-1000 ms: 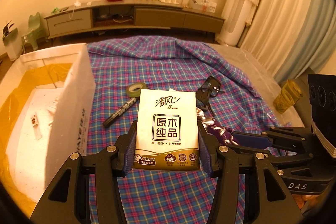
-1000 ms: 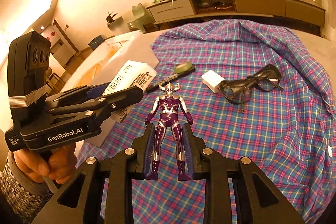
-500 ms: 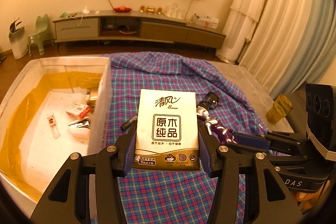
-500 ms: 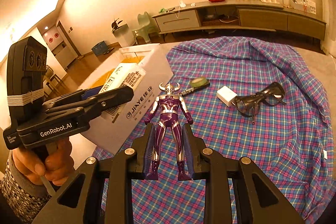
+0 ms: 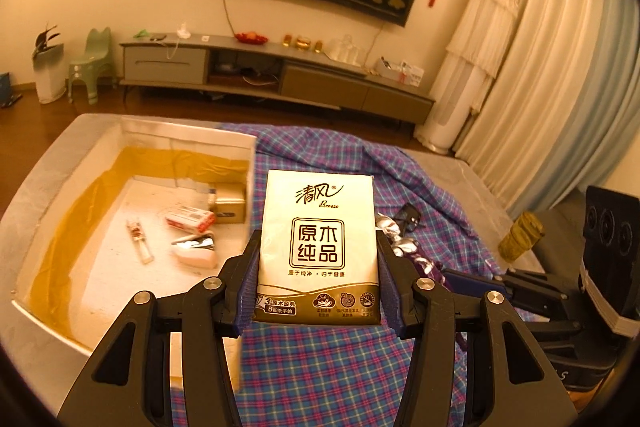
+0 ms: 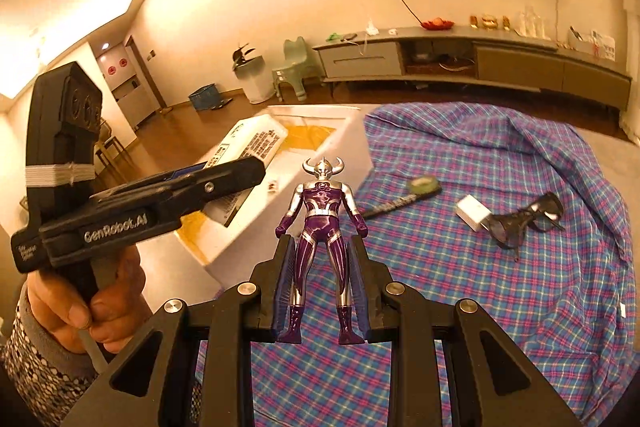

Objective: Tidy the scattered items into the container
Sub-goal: 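Carry the tissue pack and purple figure over the white box with both grippers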

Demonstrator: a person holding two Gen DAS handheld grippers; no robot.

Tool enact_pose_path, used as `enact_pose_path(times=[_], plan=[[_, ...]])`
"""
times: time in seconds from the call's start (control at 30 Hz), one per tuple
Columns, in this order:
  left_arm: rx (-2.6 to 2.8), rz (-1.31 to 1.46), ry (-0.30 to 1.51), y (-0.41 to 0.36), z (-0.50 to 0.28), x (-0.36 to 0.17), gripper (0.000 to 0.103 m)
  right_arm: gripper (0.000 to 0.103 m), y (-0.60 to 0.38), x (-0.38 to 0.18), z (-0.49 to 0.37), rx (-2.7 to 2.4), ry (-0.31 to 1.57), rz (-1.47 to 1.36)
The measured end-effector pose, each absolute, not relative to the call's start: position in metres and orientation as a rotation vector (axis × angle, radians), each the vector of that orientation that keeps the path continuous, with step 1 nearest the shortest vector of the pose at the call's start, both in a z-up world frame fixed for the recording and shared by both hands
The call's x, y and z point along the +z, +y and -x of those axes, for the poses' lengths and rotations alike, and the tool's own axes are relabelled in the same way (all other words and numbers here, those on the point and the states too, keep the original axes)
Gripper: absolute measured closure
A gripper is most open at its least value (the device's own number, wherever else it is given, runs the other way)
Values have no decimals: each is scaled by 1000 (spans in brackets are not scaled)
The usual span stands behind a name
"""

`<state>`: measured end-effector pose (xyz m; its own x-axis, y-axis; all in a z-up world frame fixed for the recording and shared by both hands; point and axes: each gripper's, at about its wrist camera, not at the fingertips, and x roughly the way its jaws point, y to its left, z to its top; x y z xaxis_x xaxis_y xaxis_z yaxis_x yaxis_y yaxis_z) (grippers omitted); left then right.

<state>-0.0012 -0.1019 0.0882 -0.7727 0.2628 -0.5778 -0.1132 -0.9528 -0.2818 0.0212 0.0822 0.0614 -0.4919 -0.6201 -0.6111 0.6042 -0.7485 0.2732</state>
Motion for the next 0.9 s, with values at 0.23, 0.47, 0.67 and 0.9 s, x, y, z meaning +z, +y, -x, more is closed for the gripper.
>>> enact_pose_path(times=[0.23, 0.47, 0.67, 0.9], plan=[[2796, 896, -424, -143, -18, 100, 50, 75, 60, 68, -36, -2225, -32, -894], [2845, 866, -545, -196, -33, 103, 50, 75, 34, 71, -44, -2210, -44, -892], [2865, 890, -632, -227, -33, 95, 50, 75, -2, 81, -47, -2186, -28, -869], [2883, 919, -697, -246, -28, 84, 50, 75, -53, 80, -40, -2153, 59, -880]])
